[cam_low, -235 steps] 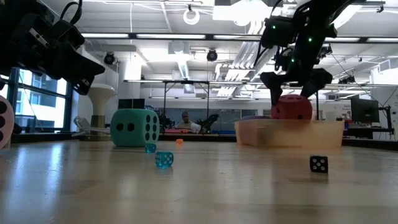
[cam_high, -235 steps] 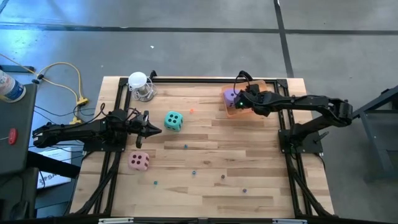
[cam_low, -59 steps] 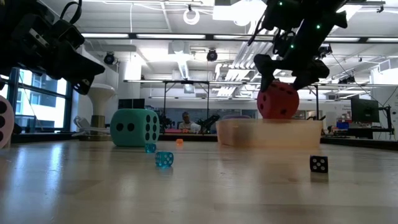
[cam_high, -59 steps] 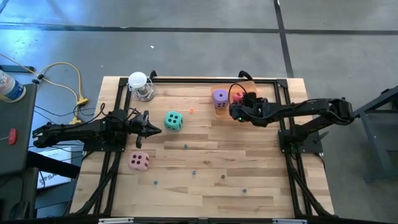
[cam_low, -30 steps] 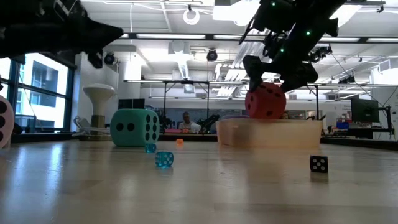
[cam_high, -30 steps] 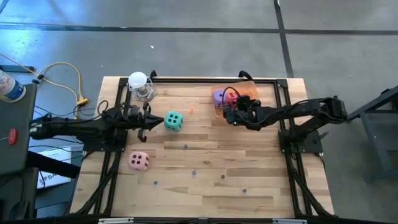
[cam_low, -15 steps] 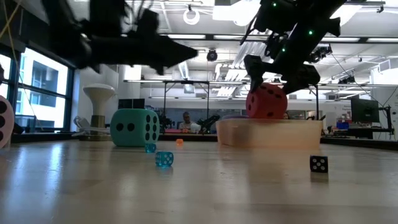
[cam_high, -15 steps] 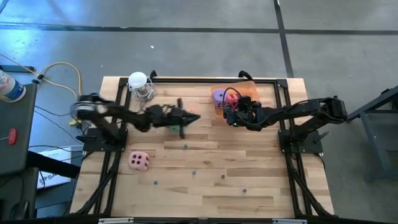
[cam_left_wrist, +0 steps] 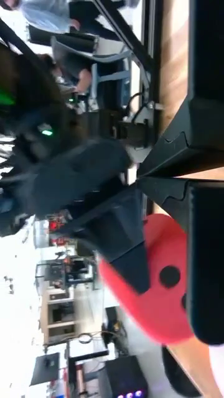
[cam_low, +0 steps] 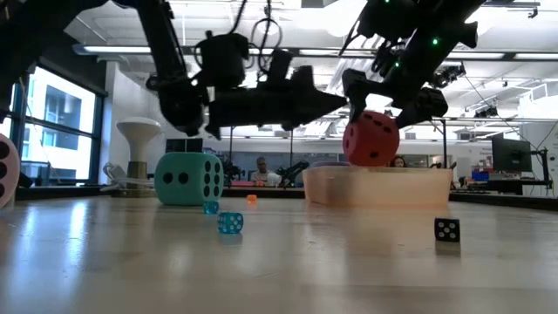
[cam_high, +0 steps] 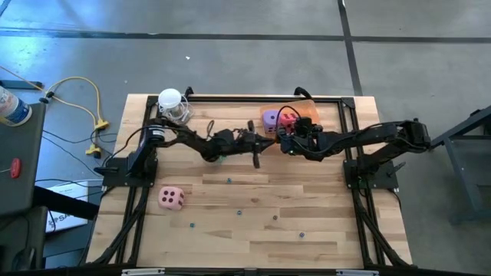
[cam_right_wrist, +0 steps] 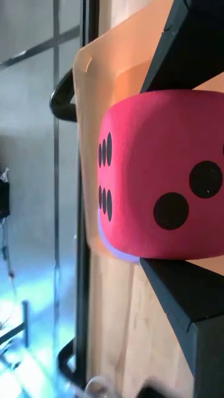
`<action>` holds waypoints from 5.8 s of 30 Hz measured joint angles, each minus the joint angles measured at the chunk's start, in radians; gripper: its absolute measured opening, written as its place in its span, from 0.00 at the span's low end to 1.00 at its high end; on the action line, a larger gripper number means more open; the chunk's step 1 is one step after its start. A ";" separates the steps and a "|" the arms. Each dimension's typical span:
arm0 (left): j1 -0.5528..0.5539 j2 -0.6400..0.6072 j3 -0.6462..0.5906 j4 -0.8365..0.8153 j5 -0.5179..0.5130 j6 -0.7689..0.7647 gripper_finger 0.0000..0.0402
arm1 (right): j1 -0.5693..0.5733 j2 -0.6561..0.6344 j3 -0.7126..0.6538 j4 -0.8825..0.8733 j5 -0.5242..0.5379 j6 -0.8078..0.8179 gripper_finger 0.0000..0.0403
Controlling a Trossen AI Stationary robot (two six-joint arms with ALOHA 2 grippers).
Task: Pick & Place Dice
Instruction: Put the large red die into the the orange bin, then put the small light blue die into the the orange bin
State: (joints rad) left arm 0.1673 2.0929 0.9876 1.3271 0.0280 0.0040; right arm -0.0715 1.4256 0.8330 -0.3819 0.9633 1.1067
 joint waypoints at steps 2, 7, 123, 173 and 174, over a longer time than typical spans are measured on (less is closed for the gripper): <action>0.000 0.009 0.033 -0.055 0.000 0.006 0.01 | 0.000 -0.001 0.000 0.007 -0.001 -0.003 0.99; -0.005 0.010 0.119 -0.193 0.020 0.067 0.01 | 0.000 0.000 0.000 0.011 -0.001 0.000 0.99; -0.358 -0.897 0.147 -2.165 -0.089 -0.246 0.01 | 0.580 -0.208 0.000 -0.287 0.373 0.066 0.99; -0.497 -0.688 -0.088 -1.473 -0.134 -0.131 0.01 | 0.495 -0.205 0.000 -0.166 0.126 -0.201 0.99; -0.491 -0.688 -0.088 -1.470 -0.132 -0.132 0.01 | 0.495 -0.200 0.000 -0.166 0.116 -0.189 0.99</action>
State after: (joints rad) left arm -0.3242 1.4044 0.9001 -0.1432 -0.1039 -0.1285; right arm 0.4232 1.2259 0.8333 -0.5477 1.0794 0.9178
